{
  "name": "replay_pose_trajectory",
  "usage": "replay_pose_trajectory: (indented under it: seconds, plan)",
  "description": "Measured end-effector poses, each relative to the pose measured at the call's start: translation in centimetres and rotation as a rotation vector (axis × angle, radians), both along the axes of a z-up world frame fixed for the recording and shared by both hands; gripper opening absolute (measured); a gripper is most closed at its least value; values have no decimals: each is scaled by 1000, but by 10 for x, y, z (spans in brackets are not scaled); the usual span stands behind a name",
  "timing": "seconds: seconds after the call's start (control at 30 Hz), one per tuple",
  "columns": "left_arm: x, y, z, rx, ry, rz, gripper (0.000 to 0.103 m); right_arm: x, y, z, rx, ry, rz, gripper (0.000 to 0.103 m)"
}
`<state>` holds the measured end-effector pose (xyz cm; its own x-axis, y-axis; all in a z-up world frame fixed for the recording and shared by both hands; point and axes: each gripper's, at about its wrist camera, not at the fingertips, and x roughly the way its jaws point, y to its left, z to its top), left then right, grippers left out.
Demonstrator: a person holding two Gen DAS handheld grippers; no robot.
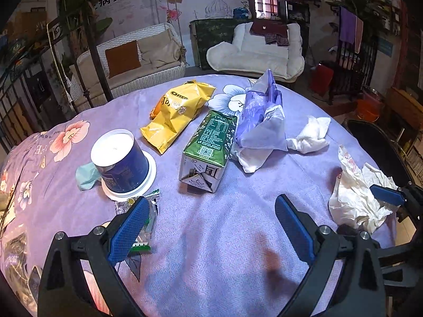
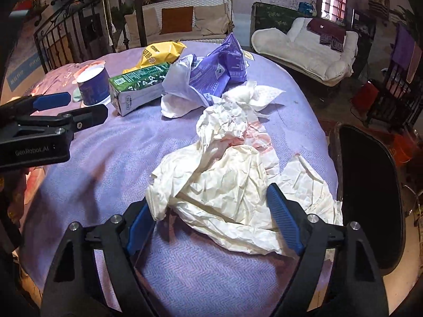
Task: Collect trash
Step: 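Bring both tools back to the bed toward the crumpled white paper, then grasp the crumpled white paper with right tool while left grasps the green drink carton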
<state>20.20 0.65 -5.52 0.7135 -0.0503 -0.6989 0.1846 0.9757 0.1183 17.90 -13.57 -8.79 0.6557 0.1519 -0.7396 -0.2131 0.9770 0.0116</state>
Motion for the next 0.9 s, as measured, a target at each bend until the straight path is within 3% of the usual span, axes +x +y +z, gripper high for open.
replay_pose_trajectory:
  seconds: [0.33,0.5,0.73,0.8,0.9]
  plan:
    - [51,-10,-15,92,62,-36,95,-4,-11,2,-25,-74,-15,39]
    - [72,-17,-25,130,106,-49,88,-5,-18,4,-2,-90,-15,21]
    - [86,-24,-31,172,126,-48,67,-6,-23,5,18,-108,-15,18]
    - [87,-26,-33,186,126,-45,52,-7,-23,6,22,-114,-15,18]
    - [86,-26,-32,166,117,-43,52,-8,-24,9,23,-124,-12,18]
